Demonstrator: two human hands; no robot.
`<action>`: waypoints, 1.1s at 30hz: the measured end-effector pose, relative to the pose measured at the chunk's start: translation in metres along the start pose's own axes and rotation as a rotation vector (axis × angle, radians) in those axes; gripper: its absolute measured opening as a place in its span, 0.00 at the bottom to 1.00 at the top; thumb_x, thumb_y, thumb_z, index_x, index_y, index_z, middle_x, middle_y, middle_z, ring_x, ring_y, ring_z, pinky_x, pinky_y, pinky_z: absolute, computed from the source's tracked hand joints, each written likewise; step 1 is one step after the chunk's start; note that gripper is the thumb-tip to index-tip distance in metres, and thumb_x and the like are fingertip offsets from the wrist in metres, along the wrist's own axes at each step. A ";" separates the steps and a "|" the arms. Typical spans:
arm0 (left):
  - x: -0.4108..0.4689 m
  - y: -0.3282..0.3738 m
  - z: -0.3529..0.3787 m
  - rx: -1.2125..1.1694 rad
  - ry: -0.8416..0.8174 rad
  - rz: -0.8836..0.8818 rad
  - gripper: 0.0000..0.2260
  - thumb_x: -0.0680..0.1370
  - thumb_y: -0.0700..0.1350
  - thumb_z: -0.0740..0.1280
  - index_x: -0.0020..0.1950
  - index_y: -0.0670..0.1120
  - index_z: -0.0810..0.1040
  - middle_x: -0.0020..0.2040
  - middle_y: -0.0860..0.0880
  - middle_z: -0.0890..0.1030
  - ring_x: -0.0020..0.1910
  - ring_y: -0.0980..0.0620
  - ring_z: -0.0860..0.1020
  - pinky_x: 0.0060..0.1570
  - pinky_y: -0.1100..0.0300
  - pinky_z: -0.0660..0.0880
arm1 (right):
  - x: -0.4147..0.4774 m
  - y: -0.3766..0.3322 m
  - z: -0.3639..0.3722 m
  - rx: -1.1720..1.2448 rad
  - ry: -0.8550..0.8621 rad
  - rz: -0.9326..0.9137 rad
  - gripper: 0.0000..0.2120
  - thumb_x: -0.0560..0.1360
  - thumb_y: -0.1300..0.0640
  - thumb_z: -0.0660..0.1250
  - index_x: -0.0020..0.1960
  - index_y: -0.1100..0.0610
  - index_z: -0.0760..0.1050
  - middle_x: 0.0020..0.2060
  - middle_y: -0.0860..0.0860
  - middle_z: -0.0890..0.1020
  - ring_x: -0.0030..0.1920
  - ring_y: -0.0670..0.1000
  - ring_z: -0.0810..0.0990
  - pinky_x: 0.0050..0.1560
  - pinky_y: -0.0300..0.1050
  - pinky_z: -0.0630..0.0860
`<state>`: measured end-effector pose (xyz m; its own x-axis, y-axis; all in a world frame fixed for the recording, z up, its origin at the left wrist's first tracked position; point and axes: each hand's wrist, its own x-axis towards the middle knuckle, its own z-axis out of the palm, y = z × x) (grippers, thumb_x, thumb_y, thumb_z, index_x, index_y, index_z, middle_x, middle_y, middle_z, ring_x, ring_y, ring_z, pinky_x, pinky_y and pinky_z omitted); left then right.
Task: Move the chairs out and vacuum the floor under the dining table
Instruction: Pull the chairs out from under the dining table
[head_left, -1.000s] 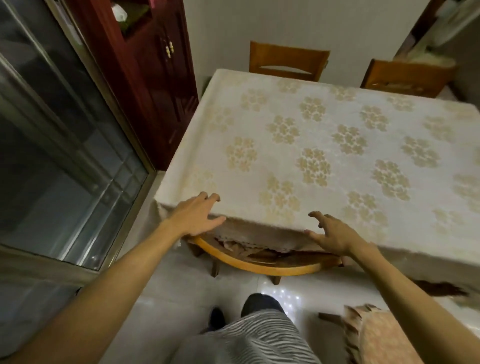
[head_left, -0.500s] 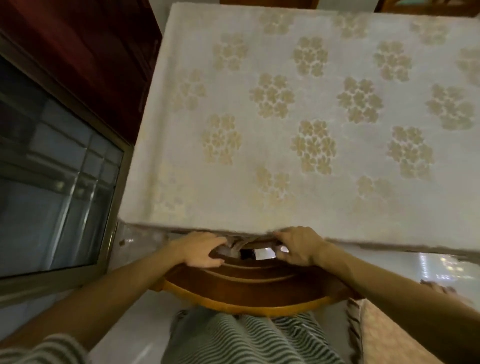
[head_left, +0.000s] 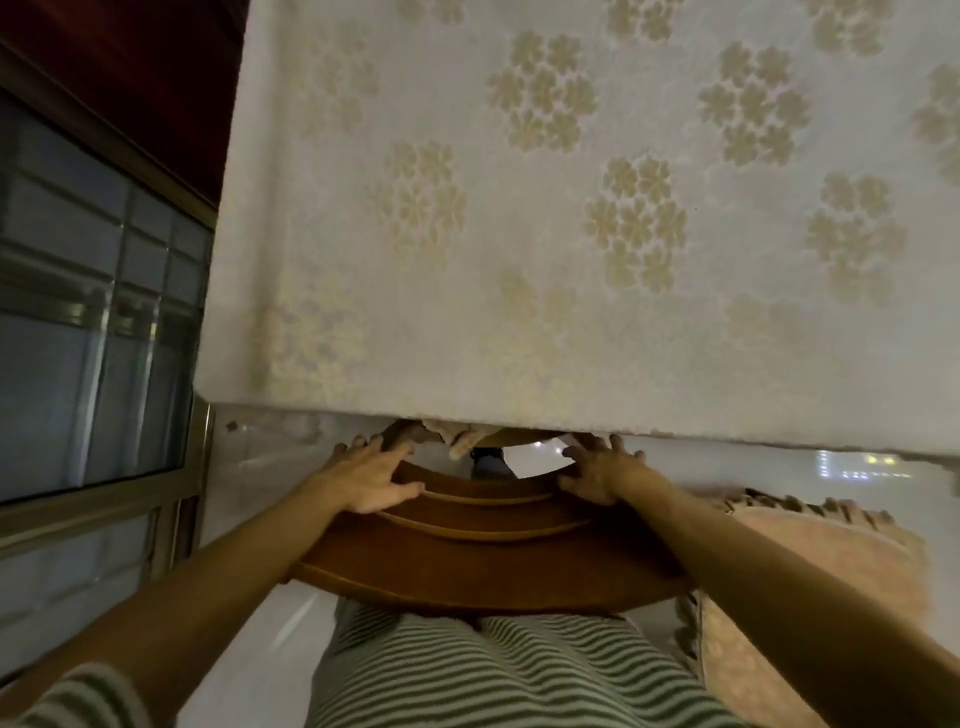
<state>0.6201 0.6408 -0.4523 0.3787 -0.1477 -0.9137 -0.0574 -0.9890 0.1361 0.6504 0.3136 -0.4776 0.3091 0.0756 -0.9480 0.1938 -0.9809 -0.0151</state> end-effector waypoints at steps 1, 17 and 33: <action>-0.002 0.000 0.007 -0.001 -0.001 -0.008 0.32 0.78 0.69 0.54 0.78 0.59 0.53 0.76 0.42 0.60 0.74 0.38 0.60 0.70 0.43 0.59 | 0.000 0.003 0.006 0.040 -0.016 0.028 0.33 0.78 0.34 0.56 0.79 0.42 0.52 0.79 0.54 0.52 0.77 0.63 0.51 0.71 0.68 0.56; -0.001 0.016 0.117 -0.034 -0.067 -0.176 0.43 0.66 0.79 0.59 0.77 0.65 0.53 0.75 0.38 0.54 0.69 0.33 0.64 0.66 0.40 0.67 | -0.003 -0.009 0.102 0.200 -0.115 0.103 0.48 0.64 0.26 0.68 0.78 0.42 0.56 0.77 0.60 0.51 0.75 0.66 0.58 0.73 0.64 0.62; 0.027 0.021 0.115 -0.061 -0.136 -0.234 0.47 0.60 0.77 0.68 0.74 0.59 0.63 0.72 0.39 0.58 0.67 0.36 0.68 0.66 0.45 0.70 | 0.026 0.002 0.113 0.250 -0.174 0.104 0.52 0.58 0.24 0.71 0.75 0.45 0.60 0.77 0.58 0.49 0.75 0.66 0.58 0.71 0.64 0.64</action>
<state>0.5231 0.6158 -0.5179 0.2468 0.0824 -0.9656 0.0747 -0.9950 -0.0658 0.5532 0.2936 -0.5380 0.1473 -0.0382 -0.9884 -0.0716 -0.9970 0.0278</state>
